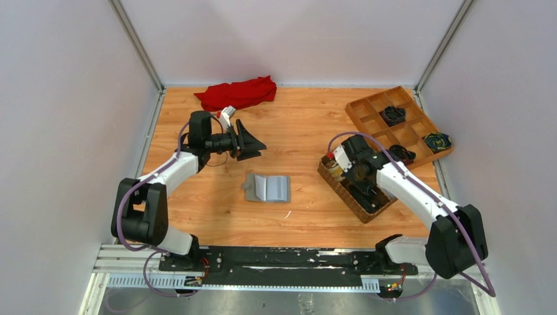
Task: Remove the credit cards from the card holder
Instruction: Place the credit card in the storage box.
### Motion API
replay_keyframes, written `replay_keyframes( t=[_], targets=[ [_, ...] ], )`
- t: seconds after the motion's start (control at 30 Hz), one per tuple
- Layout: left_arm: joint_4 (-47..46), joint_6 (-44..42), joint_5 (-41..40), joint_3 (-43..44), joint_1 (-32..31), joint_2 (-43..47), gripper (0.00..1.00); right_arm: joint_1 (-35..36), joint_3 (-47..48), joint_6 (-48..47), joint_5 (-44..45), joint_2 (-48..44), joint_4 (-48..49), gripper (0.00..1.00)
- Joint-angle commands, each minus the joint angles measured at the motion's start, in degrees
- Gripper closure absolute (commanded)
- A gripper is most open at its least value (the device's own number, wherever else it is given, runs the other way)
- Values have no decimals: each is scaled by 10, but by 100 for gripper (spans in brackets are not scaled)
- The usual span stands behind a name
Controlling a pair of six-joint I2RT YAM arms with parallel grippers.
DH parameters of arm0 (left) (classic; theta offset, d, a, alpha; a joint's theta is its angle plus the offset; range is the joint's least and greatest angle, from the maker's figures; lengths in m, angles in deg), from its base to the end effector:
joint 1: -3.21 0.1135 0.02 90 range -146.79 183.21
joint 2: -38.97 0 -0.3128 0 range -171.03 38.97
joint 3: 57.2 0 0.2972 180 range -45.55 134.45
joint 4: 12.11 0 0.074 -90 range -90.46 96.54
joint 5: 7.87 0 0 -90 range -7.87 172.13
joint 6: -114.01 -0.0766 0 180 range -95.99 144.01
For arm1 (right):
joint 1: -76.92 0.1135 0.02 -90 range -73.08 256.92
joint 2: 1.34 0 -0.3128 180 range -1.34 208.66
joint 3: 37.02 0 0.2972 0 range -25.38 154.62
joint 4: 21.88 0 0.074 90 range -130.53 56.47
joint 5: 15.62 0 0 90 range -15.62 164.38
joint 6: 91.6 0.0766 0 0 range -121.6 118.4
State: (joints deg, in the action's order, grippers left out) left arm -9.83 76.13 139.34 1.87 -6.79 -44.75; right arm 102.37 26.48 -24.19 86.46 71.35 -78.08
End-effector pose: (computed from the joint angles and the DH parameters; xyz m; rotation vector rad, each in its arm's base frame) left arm 0.3422 -0.1257 0.2482 -0.0994 2.2241 -1.6547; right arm 0.2618 0.1068 0.2293 -1.0402 2.4871 -0.2704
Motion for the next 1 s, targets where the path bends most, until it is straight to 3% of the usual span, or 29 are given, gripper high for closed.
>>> replay_keyframes(
  t=[0.0,0.03,0.13,0.23,0.7,0.97],
  targets=[
    [-2,0,14,7,-4,-7,34,7,-27,-22,20,-28,9,100],
    [-2,0,14,8,-4,-7,34,7,-27,-22,21,-32,9,100],
    [-2,-1,15,10,-4,-7,34,11,-26,-25,14,-40,3,78],
    [-1,0,17,11,-4,-4,34,23,-23,-30,2,-40,-7,71],
    [-2,2,16,2,-4,9,34,50,8,-23,-1,-28,-28,69],
    [-2,2,16,2,-4,6,34,42,39,13,37,-33,-36,59]
  ],
)
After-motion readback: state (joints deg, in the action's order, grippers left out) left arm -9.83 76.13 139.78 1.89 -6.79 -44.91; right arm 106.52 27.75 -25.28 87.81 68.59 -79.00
